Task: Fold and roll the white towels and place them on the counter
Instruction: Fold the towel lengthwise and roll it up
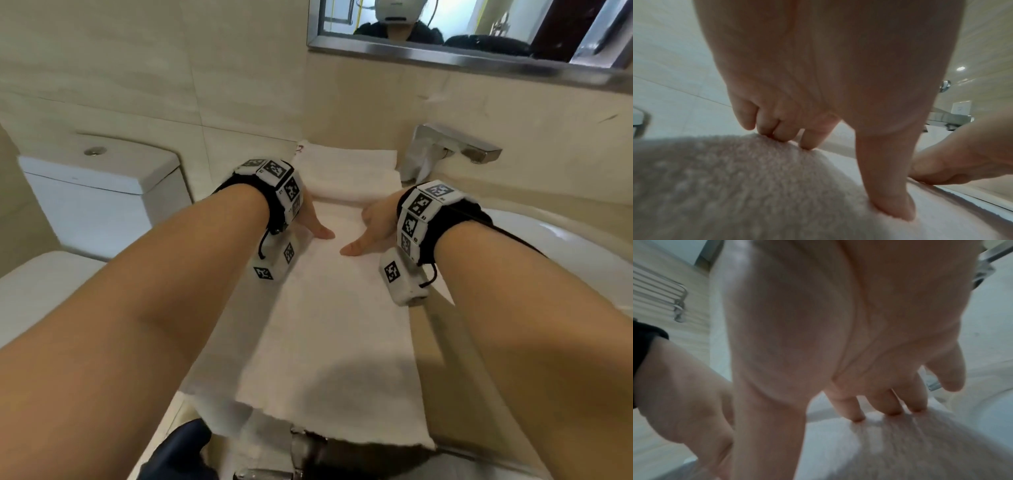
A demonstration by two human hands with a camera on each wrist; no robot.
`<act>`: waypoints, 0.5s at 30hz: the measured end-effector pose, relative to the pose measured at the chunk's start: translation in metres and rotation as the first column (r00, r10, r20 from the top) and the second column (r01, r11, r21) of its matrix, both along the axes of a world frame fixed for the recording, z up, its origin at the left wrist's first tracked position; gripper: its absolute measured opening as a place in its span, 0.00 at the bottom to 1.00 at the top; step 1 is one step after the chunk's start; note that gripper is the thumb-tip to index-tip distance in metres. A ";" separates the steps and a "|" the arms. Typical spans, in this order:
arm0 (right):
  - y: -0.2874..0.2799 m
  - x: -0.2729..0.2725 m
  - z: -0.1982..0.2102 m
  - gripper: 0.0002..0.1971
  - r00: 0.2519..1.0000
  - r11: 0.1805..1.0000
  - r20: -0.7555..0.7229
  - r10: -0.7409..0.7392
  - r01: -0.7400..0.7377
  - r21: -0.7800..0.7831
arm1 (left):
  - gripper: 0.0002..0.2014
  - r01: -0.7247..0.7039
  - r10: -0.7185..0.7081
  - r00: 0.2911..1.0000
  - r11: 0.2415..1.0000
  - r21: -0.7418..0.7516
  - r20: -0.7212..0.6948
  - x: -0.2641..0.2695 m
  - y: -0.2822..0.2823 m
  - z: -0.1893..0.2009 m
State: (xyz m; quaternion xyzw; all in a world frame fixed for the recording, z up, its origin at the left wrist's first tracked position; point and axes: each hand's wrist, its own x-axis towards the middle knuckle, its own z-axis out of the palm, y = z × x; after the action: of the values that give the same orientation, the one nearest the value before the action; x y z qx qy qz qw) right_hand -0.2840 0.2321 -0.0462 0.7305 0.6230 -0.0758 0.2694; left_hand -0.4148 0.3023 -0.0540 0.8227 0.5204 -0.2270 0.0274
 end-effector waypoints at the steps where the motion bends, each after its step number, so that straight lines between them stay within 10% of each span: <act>1: 0.010 0.004 -0.001 0.50 1.000 1.000 0.013 0.004 -0.005 0.017 | 0.53 0.006 -0.006 1.000 1.000 0.006 0.002 0.005 0.012 -0.001; 15: 0.058 0.031 0.004 0.48 0.962 0.972 -0.222 -0.161 0.194 0.135 | 0.46 -0.011 0.006 0.989 0.999 0.032 0.151 0.030 0.070 0.002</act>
State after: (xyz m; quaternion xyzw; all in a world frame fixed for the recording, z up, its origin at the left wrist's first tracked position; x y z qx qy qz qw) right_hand -0.2527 0.2903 -0.0421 0.7901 0.5838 -0.1272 0.1365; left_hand -0.3851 0.3727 -0.0523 0.8358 0.5238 -0.1554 0.0541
